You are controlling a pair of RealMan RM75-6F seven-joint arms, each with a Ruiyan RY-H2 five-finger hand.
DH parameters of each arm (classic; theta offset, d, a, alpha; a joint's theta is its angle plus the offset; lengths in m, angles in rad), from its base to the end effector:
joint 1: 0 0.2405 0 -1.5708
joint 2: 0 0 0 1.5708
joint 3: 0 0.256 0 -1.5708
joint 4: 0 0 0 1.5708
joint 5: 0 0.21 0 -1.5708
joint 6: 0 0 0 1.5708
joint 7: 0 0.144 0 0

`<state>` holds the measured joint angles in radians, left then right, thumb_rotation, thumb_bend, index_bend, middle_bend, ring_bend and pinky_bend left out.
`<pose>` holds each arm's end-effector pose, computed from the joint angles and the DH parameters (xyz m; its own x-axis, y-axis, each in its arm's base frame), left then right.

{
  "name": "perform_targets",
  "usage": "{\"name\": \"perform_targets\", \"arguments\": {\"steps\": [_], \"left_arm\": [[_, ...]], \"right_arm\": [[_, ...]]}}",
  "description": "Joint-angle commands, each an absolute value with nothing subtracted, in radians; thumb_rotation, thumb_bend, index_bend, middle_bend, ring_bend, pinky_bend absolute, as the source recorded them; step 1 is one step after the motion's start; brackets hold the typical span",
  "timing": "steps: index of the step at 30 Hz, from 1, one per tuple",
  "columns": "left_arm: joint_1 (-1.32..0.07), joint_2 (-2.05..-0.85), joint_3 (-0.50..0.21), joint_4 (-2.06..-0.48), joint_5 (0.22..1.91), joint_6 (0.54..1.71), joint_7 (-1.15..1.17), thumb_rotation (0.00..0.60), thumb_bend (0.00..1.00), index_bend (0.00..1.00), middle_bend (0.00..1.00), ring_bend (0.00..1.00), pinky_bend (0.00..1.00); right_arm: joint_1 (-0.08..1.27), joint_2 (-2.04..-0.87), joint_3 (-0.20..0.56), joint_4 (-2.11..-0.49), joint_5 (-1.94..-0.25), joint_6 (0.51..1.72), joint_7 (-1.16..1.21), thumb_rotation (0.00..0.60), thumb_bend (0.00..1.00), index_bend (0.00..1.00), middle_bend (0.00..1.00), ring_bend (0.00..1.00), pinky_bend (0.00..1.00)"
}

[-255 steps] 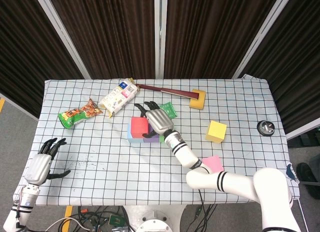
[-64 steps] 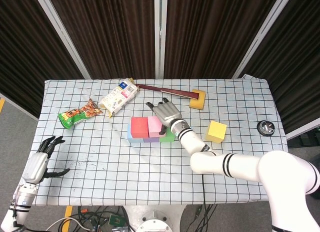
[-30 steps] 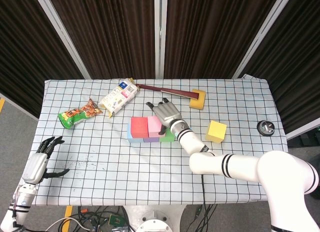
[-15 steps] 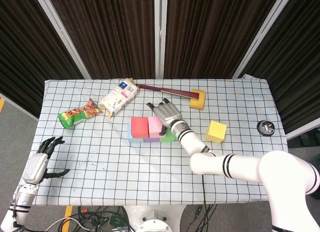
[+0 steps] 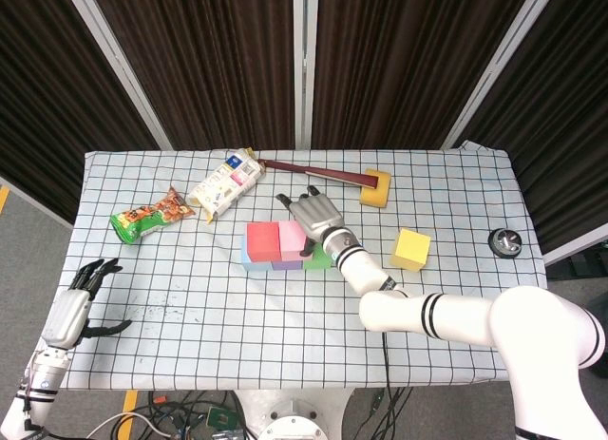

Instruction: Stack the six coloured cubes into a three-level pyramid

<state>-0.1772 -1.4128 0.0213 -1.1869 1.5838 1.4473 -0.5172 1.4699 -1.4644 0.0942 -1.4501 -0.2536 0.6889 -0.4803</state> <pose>-0.3390 0.2012 0.0818 0.0454 0.1284 0.9907 0.9918 -0.1244 -0.0294 0.0100 -0.4159 -0.0218 0.5143 -0.4540 0.7275 -0.8452 -0.4119 0.3405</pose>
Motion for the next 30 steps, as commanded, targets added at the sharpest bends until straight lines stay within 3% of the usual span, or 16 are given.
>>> {"name": "perform_targets", "arguments": {"steps": [1, 16, 24, 30], "left_arm": [[-0.178, -1.413, 0.021, -1.187, 1.584, 1.447, -0.518, 0.600, 0.00, 0.08, 0.17, 0.04, 0.07], [-0.178, -1.413, 0.021, -1.187, 1.584, 1.446, -0.517, 0.600, 0.00, 0.08, 0.17, 0.04, 0.07], [-0.178, -1.413, 0.019, -1.188, 1.581, 1.444, -0.522, 0.600, 0.00, 0.08, 0.17, 0.04, 0.07], [-0.179, -1.412, 0.018, -1.189, 1.580, 1.443, -0.525, 0.600, 0.00, 0.08, 0.17, 0.04, 0.07]], "right_arm": [[1.470, -1.466, 0.094, -1.449, -0.252, 0.690, -0.482, 0.600, 0.12, 0.00, 0.63, 0.16, 0.00], [1.463, -1.473, 0.098, -1.439, -0.248, 0.685, -0.483, 0.600, 0.12, 0.00, 0.62, 0.16, 0.00], [1.457, -1.465, 0.100, -1.438, -0.259, 0.656, -0.470, 0.600, 0.00, 0.00, 0.48, 0.15, 0.00], [1.452, -1.461, 0.104, -1.438, -0.272, 0.646, -0.455, 0.600, 0.00, 0.00, 0.36, 0.07, 0.00]]}}
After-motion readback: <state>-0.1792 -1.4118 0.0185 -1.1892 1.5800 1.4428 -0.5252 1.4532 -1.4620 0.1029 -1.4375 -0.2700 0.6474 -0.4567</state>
